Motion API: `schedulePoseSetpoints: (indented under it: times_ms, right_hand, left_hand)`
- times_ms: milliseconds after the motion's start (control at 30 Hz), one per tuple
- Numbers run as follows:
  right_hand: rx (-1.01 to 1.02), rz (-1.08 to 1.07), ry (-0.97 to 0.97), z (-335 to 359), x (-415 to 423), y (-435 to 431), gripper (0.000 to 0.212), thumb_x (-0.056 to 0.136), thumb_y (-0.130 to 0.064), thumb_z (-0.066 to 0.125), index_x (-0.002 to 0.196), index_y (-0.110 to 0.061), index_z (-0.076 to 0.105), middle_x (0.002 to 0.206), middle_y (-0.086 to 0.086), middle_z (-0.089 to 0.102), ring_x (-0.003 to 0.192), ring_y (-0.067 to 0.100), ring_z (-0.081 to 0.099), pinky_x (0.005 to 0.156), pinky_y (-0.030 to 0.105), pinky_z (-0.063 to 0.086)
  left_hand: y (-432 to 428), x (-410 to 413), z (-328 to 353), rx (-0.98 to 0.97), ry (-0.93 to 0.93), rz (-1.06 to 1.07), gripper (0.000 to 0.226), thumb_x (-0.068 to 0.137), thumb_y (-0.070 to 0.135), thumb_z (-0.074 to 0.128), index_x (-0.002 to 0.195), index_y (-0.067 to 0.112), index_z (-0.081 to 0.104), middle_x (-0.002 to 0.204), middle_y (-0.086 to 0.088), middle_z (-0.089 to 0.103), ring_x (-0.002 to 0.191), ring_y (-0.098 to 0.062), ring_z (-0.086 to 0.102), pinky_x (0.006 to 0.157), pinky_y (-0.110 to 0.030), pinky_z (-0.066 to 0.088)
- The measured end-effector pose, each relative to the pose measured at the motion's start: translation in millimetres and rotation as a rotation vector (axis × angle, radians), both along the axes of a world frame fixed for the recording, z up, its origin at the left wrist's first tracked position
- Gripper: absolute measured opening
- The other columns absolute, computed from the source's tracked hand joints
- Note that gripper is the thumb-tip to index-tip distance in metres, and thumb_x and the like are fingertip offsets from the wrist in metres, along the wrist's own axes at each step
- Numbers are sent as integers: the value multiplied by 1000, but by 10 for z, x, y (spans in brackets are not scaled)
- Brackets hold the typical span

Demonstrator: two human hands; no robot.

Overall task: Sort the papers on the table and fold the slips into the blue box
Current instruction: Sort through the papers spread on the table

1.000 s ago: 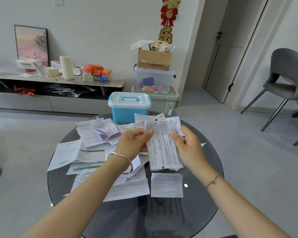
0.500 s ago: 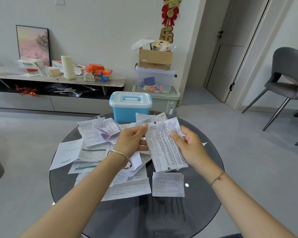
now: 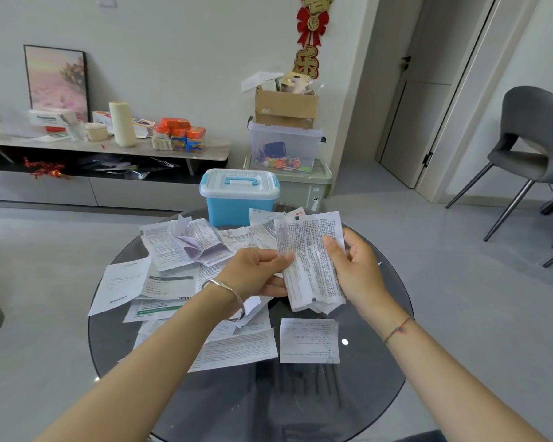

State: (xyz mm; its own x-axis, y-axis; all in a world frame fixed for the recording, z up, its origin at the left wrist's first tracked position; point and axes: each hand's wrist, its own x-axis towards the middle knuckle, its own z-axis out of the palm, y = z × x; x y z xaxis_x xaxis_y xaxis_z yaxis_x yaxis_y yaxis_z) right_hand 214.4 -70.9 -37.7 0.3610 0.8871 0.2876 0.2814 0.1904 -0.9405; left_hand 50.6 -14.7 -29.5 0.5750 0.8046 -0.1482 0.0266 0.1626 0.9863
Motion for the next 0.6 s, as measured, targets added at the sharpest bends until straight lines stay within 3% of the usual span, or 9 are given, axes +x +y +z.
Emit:
schedulePoseSetpoints:
  times_ms: [200,333,433,533,600]
  right_hand:
    - [9,-31,-19,14,-5,-5,14,97,-27,51,102,-19,61,88,10,72,79,33,69,69,53,56]
    - [12,-61,-32,10,10,-4,10,97,-26,51,98,-22,61,84,5,73,77,30,69,67,47,57]
    - [5,-96,-38,10,16,-7,11,97,-26,51,94,-21,59,77,0,71,68,22,68,60,35,54]
    - [19,-121,-47,-10,30,-7,15,97,-27,51,93,-15,59,80,18,68,71,41,63,59,44,53]
    - [17,-126,-49,-18,40,5,14,97,-26,51,93,-16,60,81,18,68,72,37,65,58,43,53]
  left_hand:
    - [-5,-13,-6,11,24,-13,11,90,17,63,89,9,71,93,-10,75,77,-19,72,70,-27,60]
    - [-50,8,-9,55,71,-18,18,87,13,67,69,13,68,68,0,72,59,-8,67,63,-20,58]
    - [-53,15,10,32,72,-29,10,88,13,66,80,7,70,75,-3,74,64,-10,68,66,-21,58]
    - [-89,7,2,15,98,-89,23,89,9,63,66,11,63,50,9,62,49,-2,61,61,-14,55]
    - [-96,10,-3,12,91,-86,8,88,7,64,81,5,66,47,9,60,47,-2,60,61,-14,56]
